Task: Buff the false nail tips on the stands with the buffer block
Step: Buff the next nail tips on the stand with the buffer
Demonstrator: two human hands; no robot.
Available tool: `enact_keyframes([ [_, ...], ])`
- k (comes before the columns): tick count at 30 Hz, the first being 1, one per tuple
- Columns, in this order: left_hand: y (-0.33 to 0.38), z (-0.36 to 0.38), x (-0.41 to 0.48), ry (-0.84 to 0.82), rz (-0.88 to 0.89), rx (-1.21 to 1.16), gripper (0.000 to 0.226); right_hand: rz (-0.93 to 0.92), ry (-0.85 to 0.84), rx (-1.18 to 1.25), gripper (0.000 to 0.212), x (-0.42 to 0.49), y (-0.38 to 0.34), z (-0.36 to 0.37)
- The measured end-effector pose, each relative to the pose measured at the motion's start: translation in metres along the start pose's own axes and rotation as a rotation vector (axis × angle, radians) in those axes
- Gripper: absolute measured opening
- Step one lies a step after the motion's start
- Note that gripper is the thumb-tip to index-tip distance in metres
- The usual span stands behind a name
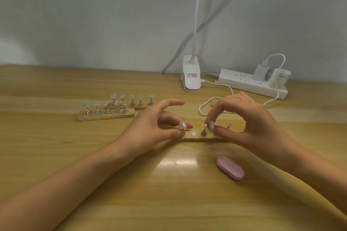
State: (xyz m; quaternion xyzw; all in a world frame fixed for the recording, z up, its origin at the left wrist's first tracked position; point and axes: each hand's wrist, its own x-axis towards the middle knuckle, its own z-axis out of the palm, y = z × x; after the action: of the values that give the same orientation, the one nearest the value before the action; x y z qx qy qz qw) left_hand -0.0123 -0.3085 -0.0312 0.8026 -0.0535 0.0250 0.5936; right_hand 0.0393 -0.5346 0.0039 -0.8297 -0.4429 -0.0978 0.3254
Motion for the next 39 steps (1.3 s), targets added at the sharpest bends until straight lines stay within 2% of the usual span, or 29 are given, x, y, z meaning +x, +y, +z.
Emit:
enact_keyframes([
  [3, 0.0, 0.003, 0.0, 0.047, 0.044, 0.059, 0.056, -0.029, -0.052, -0.006, 0.011, -0.01, -0.005, 0.004],
  [8, -0.001, 0.006, -0.001, 0.092, 0.071, 0.111, 0.051, 0.12, -0.226, 0.155, 0.009, -0.028, -0.017, 0.018],
  [12, -0.001, 0.006, -0.001, 0.102, 0.066, 0.117, 0.053, 0.135, -0.297, 0.04, 0.01, -0.028, -0.013, 0.018],
  [16, -0.002, 0.006, -0.001, 0.115, 0.063, 0.095, 0.054, 0.165, -0.537, 0.04, 0.018, -0.006, -0.011, -0.021],
  [20, -0.003, 0.006, 0.0, 0.128, 0.052, 0.077, 0.062, 0.111, -0.33, -0.006, 0.027, 0.034, -0.016, -0.021],
  [23, -0.004, 0.006, 0.0, 0.145, 0.061, 0.082, 0.067, 0.069, -0.333, -0.124, 0.03, 0.047, -0.019, 0.011],
  [27, -0.006, 0.006, 0.002, 0.172, 0.068, 0.138, 0.073, 0.041, -0.254, -0.114, 0.02, 0.044, -0.011, 0.027],
  [33, -0.007, 0.007, 0.002, 0.184, 0.09, 0.16, 0.066, 0.018, -0.166, -0.043, 0.018, 0.036, -0.013, 0.028],
  [39, -0.006, 0.007, 0.0, 0.181, 0.087, 0.154, 0.065, 0.048, -0.123, -0.135, 0.013, 0.034, -0.017, 0.028],
])
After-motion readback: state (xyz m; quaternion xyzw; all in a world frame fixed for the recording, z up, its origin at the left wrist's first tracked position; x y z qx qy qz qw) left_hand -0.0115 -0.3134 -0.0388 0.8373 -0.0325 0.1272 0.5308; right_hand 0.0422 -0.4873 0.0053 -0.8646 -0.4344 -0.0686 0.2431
